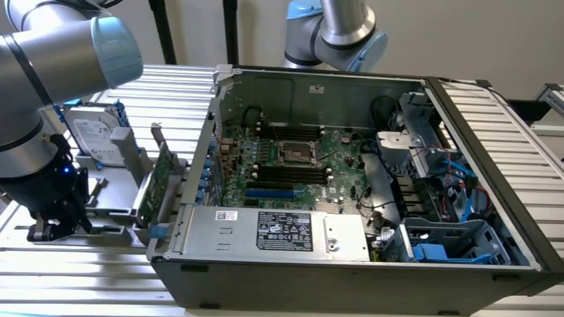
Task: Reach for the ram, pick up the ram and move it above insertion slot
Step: 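Pick up the ram and move it above insertion slot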
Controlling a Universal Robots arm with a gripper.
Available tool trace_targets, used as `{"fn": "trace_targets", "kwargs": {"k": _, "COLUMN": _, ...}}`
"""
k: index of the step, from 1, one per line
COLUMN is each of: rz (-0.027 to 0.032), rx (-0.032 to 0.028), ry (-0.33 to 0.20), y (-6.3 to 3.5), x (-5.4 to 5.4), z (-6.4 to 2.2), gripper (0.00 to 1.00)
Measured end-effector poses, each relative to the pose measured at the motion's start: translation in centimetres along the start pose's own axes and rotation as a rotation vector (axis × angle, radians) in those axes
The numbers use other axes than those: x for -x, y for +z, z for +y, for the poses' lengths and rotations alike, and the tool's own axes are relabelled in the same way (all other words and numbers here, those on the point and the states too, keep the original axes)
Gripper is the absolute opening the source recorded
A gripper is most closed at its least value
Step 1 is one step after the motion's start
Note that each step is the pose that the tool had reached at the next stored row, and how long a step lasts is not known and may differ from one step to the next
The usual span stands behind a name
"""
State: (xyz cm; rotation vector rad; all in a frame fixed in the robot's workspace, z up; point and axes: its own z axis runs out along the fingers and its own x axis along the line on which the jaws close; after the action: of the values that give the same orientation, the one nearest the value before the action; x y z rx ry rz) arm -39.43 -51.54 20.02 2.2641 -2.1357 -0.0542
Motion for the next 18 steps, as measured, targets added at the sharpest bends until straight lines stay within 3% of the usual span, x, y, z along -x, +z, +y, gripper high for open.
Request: {"fn": "trace_targets", "kwargs": {"k": 18, "rz": -0.0011, "rx": -0.0003, "ry": 0.022, "y": -0.16, "x": 0.0, "z": -0.36, "gripper": 0.13}}
